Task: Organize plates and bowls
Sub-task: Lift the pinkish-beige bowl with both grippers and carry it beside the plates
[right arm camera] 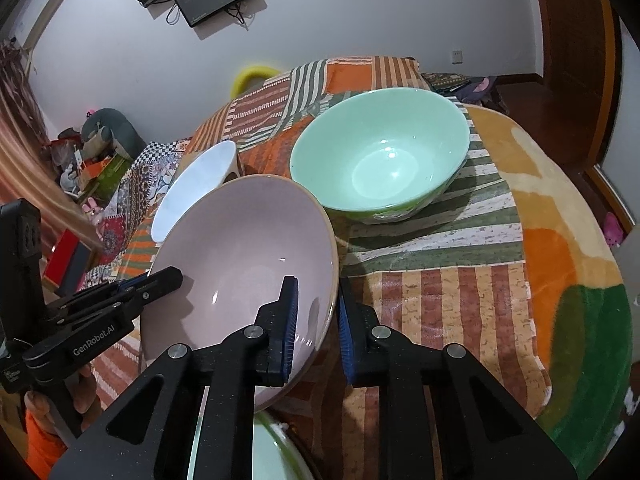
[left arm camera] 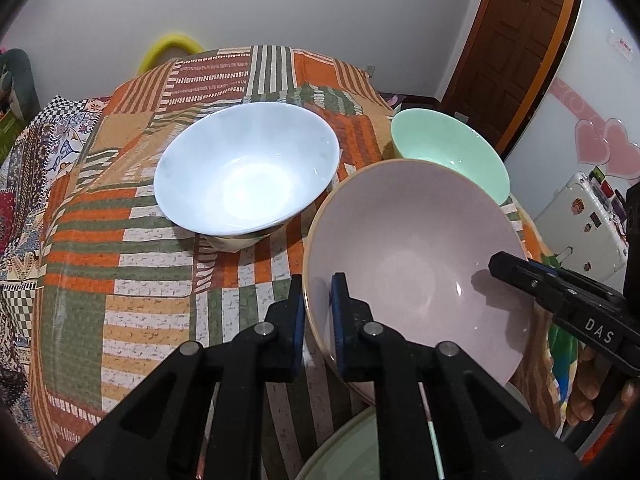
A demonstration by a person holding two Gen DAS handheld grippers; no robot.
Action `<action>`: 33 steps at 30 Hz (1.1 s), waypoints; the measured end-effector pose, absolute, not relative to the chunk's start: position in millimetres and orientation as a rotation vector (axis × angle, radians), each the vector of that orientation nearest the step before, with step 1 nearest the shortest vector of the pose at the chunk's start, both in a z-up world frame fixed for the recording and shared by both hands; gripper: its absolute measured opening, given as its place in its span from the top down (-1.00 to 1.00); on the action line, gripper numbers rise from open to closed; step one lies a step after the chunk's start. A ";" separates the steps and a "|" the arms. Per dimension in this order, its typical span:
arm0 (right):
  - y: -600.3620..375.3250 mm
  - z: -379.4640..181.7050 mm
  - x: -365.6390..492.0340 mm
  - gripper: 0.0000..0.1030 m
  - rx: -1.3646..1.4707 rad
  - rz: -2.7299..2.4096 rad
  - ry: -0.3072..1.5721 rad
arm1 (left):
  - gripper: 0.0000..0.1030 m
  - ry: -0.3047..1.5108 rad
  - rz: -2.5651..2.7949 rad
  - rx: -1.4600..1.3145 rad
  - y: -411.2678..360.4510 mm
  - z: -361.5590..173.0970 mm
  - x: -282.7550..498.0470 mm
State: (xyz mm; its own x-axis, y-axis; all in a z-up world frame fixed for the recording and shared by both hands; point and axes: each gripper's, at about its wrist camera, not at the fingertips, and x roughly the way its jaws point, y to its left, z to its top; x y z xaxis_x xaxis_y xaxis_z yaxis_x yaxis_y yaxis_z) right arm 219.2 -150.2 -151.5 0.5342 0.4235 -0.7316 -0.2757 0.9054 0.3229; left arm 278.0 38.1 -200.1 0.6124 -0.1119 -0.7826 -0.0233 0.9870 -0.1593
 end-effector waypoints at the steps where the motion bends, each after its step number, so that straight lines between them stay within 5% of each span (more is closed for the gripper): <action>1: -149.9 -150.0 218.9 0.67 0.174 0.417 0.916 | 0.78 0.910 -0.053 -0.160 37.8 -198.1 276.7; 33: -133.7 -100.6 162.8 0.66 0.118 0.457 0.819 | 0.77 0.807 -0.031 -0.144 38.6 -127.4 164.2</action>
State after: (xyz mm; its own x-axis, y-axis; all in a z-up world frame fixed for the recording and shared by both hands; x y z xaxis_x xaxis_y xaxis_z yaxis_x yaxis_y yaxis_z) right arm 162.8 -133.7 -100.6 0.5920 0.4369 -0.6772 -0.3473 0.8966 0.2748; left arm 164.2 38.6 -127.4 0.6918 -0.0826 -0.7173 -0.0274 0.9897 -0.1403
